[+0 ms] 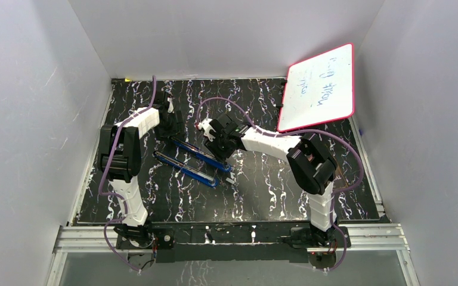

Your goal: Load the staples into the stapler

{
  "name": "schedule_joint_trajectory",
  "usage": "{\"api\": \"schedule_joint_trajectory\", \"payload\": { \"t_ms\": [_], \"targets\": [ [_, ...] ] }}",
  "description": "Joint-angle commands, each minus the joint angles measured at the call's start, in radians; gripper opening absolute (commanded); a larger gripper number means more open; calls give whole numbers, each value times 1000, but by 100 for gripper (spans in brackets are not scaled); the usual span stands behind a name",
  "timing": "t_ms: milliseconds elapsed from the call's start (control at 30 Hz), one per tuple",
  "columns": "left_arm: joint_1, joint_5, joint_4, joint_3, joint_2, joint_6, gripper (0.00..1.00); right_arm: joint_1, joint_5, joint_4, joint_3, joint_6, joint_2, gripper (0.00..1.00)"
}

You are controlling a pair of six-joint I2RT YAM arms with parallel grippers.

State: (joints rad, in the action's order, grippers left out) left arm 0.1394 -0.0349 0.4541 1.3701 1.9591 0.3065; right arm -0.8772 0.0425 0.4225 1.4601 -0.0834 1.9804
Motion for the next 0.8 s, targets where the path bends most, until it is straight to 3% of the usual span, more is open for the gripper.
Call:
{"api": "schedule_joint_trajectory", "payload": {
  "t_ms": [0,500,633,767],
  "targets": [
    [3,-20,29,24,2,-4,72,-6,-20,68,-37,-19,-45,47],
    [3,-11,29,24,3,-7,72,-6,-51,44,-98,-7,-125,48],
    [3,-7,27,23,-4,-7,72,-6,-73,-69,-173,12,-221,49],
    [3,-1,17,13,-21,-12,72,-6,-90,-289,-362,33,-376,50]
  ]
}}
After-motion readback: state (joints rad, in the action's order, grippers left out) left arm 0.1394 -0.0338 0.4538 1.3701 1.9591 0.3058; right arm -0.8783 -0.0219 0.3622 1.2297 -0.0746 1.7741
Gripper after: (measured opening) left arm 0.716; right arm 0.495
